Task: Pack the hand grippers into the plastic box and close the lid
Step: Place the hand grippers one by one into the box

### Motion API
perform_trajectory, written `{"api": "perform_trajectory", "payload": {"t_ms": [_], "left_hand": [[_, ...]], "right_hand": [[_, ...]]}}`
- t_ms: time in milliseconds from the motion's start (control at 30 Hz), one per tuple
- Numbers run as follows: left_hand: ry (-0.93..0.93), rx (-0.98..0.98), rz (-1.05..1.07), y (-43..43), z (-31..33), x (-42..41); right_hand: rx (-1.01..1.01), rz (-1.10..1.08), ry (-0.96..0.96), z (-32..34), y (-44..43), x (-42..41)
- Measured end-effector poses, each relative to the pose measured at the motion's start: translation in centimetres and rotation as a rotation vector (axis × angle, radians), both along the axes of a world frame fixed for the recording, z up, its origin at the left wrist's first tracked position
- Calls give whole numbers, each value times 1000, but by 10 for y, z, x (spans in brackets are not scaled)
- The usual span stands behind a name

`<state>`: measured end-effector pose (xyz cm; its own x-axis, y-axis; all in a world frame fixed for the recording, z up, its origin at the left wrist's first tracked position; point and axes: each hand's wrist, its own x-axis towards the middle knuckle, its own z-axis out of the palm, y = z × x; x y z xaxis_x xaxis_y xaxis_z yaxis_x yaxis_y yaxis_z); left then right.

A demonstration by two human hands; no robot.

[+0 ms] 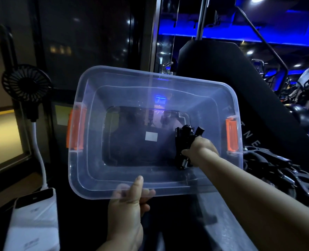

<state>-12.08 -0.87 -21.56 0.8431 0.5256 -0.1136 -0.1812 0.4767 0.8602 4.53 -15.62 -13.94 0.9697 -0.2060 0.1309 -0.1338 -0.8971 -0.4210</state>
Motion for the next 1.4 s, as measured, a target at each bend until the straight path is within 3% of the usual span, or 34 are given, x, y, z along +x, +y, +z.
{"api": "perform_trajectory", "payload": {"t_ms": [200, 333, 467, 600, 867, 1400], "left_hand": [[5, 7, -1, 0, 1, 0], [7, 19, -4, 1, 1, 0], [14, 25, -2, 1, -1, 1], [24, 8, 4, 0, -1, 2], [24, 43, 20, 0, -1, 2], [5, 14, 26, 0, -8, 8]], "right_hand": [[-252, 69, -97, -4, 0, -2], [-531, 98, -173, -3, -1, -7], [-571, 193, -323, 2, -7, -10], [-746, 369, -404, 1, -7, -7], [-753, 395, -220, -1, -9, 10], [-856, 308, -230, -17, 1, 17]]}}
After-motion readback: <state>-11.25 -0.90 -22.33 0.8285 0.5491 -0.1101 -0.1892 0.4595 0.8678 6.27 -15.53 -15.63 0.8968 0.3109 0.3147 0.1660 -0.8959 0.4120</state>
